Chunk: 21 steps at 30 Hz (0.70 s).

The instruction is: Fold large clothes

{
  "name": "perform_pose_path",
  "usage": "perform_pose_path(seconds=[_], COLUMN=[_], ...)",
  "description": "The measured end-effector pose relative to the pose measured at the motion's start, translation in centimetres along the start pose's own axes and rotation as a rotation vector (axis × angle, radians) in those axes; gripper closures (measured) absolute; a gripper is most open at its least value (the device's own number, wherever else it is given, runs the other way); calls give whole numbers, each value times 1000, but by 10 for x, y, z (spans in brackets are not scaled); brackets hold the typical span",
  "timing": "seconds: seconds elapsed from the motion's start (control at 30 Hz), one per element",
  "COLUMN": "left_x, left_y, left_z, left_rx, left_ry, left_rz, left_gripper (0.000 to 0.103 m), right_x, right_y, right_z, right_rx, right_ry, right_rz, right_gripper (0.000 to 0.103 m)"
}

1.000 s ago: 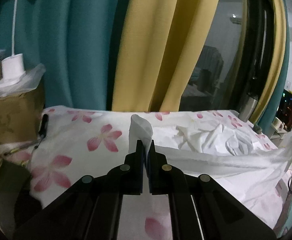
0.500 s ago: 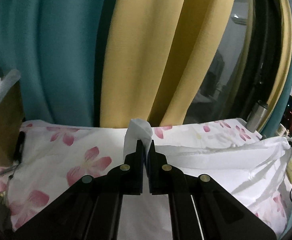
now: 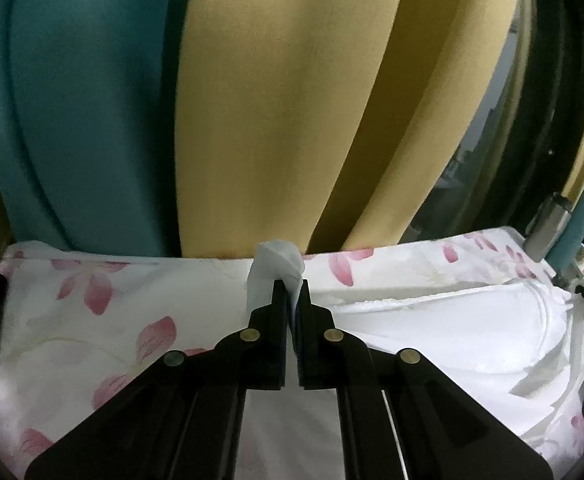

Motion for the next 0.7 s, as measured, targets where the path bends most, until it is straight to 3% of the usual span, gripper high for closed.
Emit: perform_pose_path(seconds=[0.17,0.2,0.23,0.3,0.37,0.43,0.5,0.7], left_x=[-12,-15,-17,-18,-15,-12,-11,-39], left_y=[27,32,33,32,24,15,0,-35], left_z=[9,10,11,12,12,9,3,-34], left_rx=[36,44,50,49,45,35,12,-65], left_ry=[-21,-22,-22,-32,-37,-25,1,141], left_rz=[57,69,72,64,53,36,22,56], left_gripper=[95,84,68,53,53,53,52,52], right_x=[-4,-6,-10,-15,-16,-13,-8,4], right_y=[27,32,36,41,38,27,11,-41], right_z=[6,7,9,11,10,9,12,66], right_rx=[-16,-18,-17,-32,-76,-122,-123,-51], right_ry=[-28,-37,-51,-77,-102,-124,-130,-251], right_rz=[53,68,91,124,131,114,82,-4], right_gripper=[96,96,96,94,87,64,54,52])
Point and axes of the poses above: each gripper's, at about its wrist camera, not at the fingertips, and y roughly the way its jaws point, z to its left, x to its top, the point moved 9 cm from there along y, roughly the way its jaws point, and after that the axes turned 10 degrees about -y, right-handed, at the moved point
